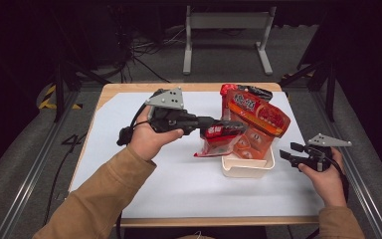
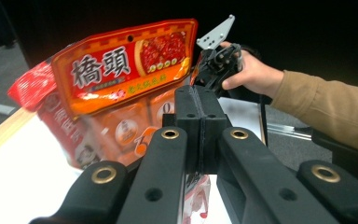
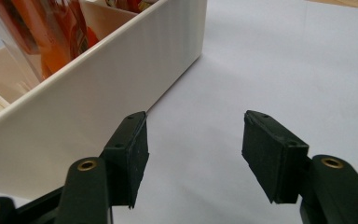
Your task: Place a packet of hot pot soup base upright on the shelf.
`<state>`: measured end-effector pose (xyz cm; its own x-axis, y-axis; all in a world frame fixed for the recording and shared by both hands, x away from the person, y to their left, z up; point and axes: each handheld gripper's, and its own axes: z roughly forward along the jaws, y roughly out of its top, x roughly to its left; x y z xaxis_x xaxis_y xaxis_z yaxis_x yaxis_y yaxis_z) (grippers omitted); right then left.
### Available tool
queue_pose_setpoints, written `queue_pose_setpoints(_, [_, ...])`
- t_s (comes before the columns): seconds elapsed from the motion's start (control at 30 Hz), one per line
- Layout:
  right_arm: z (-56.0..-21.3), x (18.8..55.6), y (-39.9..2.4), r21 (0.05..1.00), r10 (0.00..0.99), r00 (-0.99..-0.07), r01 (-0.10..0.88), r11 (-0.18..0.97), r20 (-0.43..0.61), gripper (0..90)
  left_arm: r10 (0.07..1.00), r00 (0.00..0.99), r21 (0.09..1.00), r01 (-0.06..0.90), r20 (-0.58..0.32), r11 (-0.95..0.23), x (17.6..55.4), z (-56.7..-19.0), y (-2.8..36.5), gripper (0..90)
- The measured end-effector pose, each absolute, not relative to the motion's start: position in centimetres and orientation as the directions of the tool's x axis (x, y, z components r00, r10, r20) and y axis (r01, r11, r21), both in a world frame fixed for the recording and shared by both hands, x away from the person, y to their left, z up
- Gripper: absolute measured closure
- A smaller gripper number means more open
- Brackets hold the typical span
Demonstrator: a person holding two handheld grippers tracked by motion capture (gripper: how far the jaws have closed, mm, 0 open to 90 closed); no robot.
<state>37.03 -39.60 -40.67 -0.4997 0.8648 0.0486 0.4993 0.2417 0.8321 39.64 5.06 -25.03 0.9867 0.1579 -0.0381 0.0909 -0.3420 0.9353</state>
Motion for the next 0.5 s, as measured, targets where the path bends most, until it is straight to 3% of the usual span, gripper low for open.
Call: queue_pose_setpoints(0.5, [-40.7, 37.0, -39.8, 0.835, 0.863, -0.503, 0.495, 0.241, 0.049, 41.3, 0.111, 0.993, 0.934, 0.064, -0.027, -0.351, 40.1, -25.3, 1.0, 90.0])
